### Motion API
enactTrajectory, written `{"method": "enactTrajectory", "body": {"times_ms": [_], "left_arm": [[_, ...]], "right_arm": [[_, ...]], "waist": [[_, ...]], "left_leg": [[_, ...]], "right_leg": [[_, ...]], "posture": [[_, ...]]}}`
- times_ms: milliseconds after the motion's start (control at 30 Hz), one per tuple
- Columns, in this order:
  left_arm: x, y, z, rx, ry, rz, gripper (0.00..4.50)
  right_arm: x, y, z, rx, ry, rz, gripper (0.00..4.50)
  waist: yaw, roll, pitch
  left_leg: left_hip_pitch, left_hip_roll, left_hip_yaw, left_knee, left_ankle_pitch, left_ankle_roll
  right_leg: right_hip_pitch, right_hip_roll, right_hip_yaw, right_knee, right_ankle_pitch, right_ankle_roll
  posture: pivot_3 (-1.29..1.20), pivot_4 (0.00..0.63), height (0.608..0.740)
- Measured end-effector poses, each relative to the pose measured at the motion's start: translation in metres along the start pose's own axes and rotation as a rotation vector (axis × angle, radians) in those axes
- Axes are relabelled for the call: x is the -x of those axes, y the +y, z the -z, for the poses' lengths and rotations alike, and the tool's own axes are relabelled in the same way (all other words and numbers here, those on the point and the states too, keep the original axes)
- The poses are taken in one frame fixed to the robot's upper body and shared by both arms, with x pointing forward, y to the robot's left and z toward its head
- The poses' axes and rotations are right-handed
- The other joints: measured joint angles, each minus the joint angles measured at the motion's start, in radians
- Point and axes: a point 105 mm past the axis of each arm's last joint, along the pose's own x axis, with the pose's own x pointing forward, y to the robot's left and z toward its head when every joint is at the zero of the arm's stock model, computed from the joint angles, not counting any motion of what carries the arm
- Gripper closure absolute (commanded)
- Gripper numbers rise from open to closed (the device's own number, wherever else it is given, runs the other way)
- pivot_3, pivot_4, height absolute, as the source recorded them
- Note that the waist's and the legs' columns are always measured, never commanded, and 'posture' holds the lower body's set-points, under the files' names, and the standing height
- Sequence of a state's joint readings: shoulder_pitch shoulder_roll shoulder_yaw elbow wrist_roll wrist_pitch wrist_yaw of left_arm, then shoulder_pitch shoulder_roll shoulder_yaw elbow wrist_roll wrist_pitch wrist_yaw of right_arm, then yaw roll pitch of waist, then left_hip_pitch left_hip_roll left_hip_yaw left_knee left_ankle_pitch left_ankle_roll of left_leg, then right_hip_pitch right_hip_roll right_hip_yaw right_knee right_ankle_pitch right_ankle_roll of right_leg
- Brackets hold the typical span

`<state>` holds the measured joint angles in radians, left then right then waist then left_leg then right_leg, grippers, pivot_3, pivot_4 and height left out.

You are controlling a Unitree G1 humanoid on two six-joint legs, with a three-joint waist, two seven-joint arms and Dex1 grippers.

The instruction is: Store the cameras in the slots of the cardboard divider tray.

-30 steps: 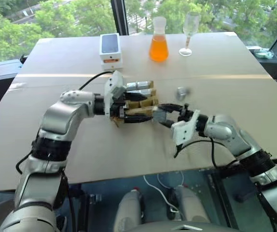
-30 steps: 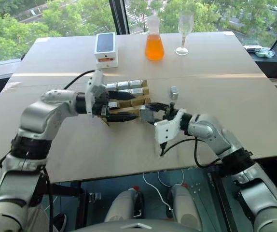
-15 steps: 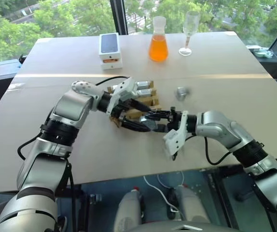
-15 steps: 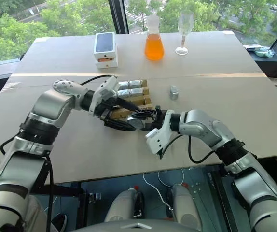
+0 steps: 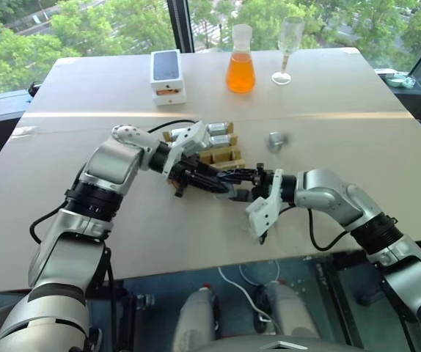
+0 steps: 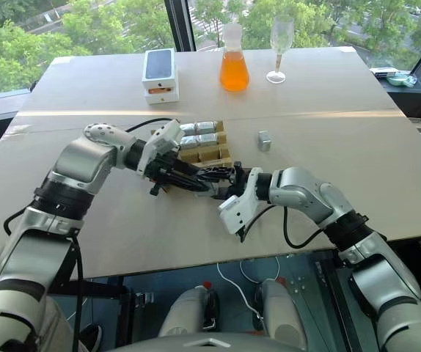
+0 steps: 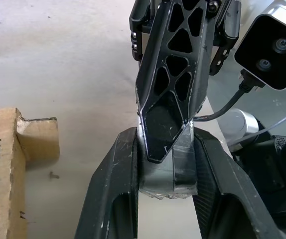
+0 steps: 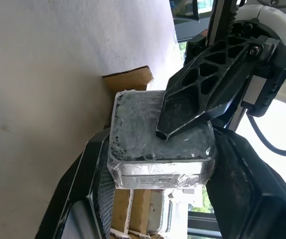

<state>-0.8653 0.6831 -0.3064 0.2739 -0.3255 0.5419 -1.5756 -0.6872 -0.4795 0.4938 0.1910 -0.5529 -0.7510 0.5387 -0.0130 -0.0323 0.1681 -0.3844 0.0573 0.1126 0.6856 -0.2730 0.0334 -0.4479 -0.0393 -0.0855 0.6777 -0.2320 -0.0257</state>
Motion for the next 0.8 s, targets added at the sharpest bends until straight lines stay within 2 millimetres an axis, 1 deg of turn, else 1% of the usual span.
{"method": "enactTrajectory", "body": {"times_ms": [67, 100, 167, 267, 300, 367, 400, 433, 467, 533, 600, 667, 733, 800], "left_arm": [[0.000, 0.001, 0.001, -0.001, 0.005, -0.006, 3.70], [0.001, 0.002, 0.002, 0.001, 0.005, -0.008, 3.70], [0.002, 0.004, 0.004, 0.000, 0.002, -0.016, 3.70], [0.008, 0.008, 0.002, -0.053, -0.018, -0.042, 3.70], [0.010, 0.010, 0.001, -0.074, -0.023, -0.052, 3.70], [0.023, 0.018, -0.002, -0.114, -0.028, -0.100, 3.70], [0.027, 0.020, -0.003, -0.123, -0.026, -0.116, 3.70], [0.031, 0.024, -0.004, -0.146, -0.018, -0.136, 3.70], [0.035, 0.029, -0.007, -0.177, -0.013, -0.159, 3.70], [0.044, 0.037, -0.007, -0.192, -0.031, -0.213, 3.70], [0.045, 0.041, -0.007, -0.200, -0.034, -0.234, 3.70], [0.043, 0.049, -0.002, -0.232, -0.013, -0.267, 3.70], [0.045, 0.055, 0.009, -0.220, 0.011, -0.291, 3.70], [0.044, 0.058, 0.014, -0.207, 0.016, -0.295, 3.70]], "right_arm": [[0.000, 0.001, 0.000, -0.009, 0.000, 0.001, 0.66], [0.001, 0.001, -0.001, -0.023, -0.002, 0.009, 0.16], [0.002, 0.002, -0.003, -0.090, -0.007, 0.042, 0.11], [0.010, 0.012, 0.003, -0.264, 0.030, 0.079, 0.11], [0.015, 0.014, 0.005, -0.349, 0.047, 0.103, 0.11], [0.027, 0.019, 0.005, -0.595, 0.064, 0.199, 0.11], [0.030, 0.020, 0.005, -0.663, 0.064, 0.223, 0.11], [0.036, 0.024, 0.004, -0.773, 0.064, 0.251, 0.11], [0.046, 0.029, 0.000, -0.933, 0.054, 0.310, 0.11], [0.062, 0.048, -0.007, -1.219, 0.054, 0.380, 0.11], [0.069, 0.057, -0.009, -1.318, 0.061, 0.403, 0.11], [0.083, 0.063, -0.015, -1.442, 0.046, 0.490, 0.11], [0.091, 0.062, -0.022, -1.479, 0.013, 0.542, 0.11], [0.094, 0.057, -0.026, -1.473, -0.018, 0.570, 0.11]], "waist": [[0.000, 0.000, 0.000], [0.000, 0.000, 0.000], [0.001, 0.000, 0.000], [0.002, 0.000, 0.000], [0.003, 0.000, 0.000], [0.006, 0.000, 0.000], [0.006, 0.000, 0.000], [0.006, 0.000, 0.000], [0.008, 0.000, 0.000], [0.011, -0.001, 0.000], [0.011, -0.001, 0.000], [0.013, -0.001, 0.000], [0.008, -0.001, 0.000], [0.005, -0.002, 0.000]], "left_leg": [[0.000, 0.000, 0.000, 0.000, 0.000, 0.000], [0.000, 0.000, 0.000, 0.000, 0.000, 0.000], [0.000, 0.000, 0.000, 0.000, 0.000, 0.000], [0.000, 0.000, 0.000, 0.000, 0.000, 0.000], [0.000, 0.000, 0.000, 0.000, 0.000, 0.000], [-0.001, 0.000, -0.001, 0.000, 0.000, 0.000], [-0.001, 0.000, -0.001, 0.000, 0.000, 0.000], [-0.001, 0.000, -0.001, 0.000, 0.000, 0.000], [-0.001, 0.000, -0.001, 0.000, 0.000, 0.000], [-0.001, 0.000, -0.002, 0.000, 0.000, 0.000], [-0.001, -0.001, -0.001, 0.000, 0.000, 0.001], [0.000, -0.001, -0.002, 0.000, -0.001, 0.001], [0.000, -0.001, -0.001, 0.000, -0.003, 0.005], [0.000, 0.000, -0.001, 0.000, -0.003, 0.005]], "right_leg": [[0.000, 0.000, 0.000, 0.000, 0.000, 0.000], [0.000, 0.000, 0.000, 0.000, 0.000, 0.000], [0.000, 0.000, 0.000, 0.000, 0.001, -0.002], [0.000, 0.000, 0.000, 0.000, 0.001, -0.002], [0.000, -0.001, 0.000, 0.000, 0.001, -0.002], [0.000, -0.001, -0.001, -0.001, 0.001, -0.002], [0.000, -0.001, -0.001, 0.000, 0.001, -0.002], [0.000, 0.000, -0.001, -0.001, 0.001, -0.002], [0.001, -0.001, -0.002, -0.001, 0.001, -0.002], [0.001, -0.001, -0.002, -0.001, 0.001, -0.002], [0.001, -0.001, -0.002, -0.001, 0.001, -0.001], [0.001, -0.001, -0.002, -0.001, -0.001, 0.002], [0.001, 0.001, -0.001, -0.001, -0.001, 0.002], [0.001, 0.002, -0.001, -0.001, -0.001, 0.002]], "posture": [[0.00, 0.150, 0.740], [0.00, 0.150, 0.740], [0.00, 0.150, 0.740], [0.00, 0.150, 0.740], [0.00, 0.150, 0.740], [0.00, 0.150, 0.740], [0.00, 0.150, 0.740], [0.00, 0.150, 0.740], [0.00, 0.150, 0.740], [0.00, 0.150, 0.740], [0.00, 0.150, 0.740], [0.00, 0.150, 0.740], [0.00, 0.150, 0.740], [0.00, 0.150, 0.740]]}}
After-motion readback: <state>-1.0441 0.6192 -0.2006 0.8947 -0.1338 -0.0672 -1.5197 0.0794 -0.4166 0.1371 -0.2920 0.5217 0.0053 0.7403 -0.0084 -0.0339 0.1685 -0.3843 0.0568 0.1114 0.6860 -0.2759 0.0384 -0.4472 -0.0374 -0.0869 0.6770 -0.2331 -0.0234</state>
